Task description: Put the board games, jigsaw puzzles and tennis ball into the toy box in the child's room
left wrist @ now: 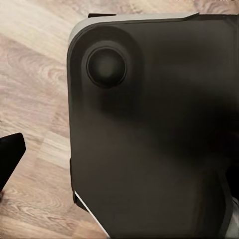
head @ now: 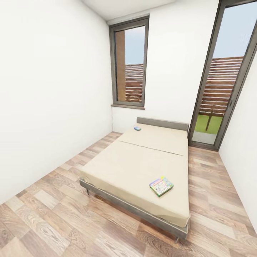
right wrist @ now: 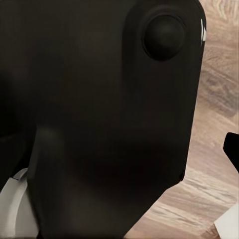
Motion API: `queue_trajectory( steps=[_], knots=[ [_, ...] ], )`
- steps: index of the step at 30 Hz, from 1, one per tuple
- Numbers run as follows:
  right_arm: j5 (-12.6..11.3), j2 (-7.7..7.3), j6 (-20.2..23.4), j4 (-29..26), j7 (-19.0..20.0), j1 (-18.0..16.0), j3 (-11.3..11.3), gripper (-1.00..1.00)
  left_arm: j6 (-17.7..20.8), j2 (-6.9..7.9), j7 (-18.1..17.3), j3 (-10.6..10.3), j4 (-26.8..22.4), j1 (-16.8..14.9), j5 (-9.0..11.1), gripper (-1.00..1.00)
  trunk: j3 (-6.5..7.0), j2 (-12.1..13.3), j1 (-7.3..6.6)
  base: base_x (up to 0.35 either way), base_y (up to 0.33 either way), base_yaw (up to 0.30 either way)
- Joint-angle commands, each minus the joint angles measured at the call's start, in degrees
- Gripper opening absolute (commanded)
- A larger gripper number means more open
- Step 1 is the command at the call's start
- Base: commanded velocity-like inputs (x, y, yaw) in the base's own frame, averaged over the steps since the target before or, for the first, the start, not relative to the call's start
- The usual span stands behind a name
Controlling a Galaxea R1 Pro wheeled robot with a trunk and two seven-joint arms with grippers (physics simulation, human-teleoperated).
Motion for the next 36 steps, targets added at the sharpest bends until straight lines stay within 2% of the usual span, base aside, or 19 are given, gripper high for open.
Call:
queue_trajectory(
  steps=[1, 36],
  knots=[
    [0.06, -0.02, 0.00, 0.00, -0.03, -0.01, 0.03, 1.00, -0.17, 0.02, 0.00, 0.06, 0.02, -0.01, 0.05, 1.00, 0.15, 0.39, -0.23, 0.000, 0.000, 0.002],
    [-0.37, -0.16, -0.19, 0.00, -0.09, -0.01, -0.30, 1.00, -0.09, 0.22, 0.04, 0.15, -1.15, -0.01, 0.14, 1.00, 6.43, 14.43, -7.91, 0.000, 0.000, 0.000]
  ],
)
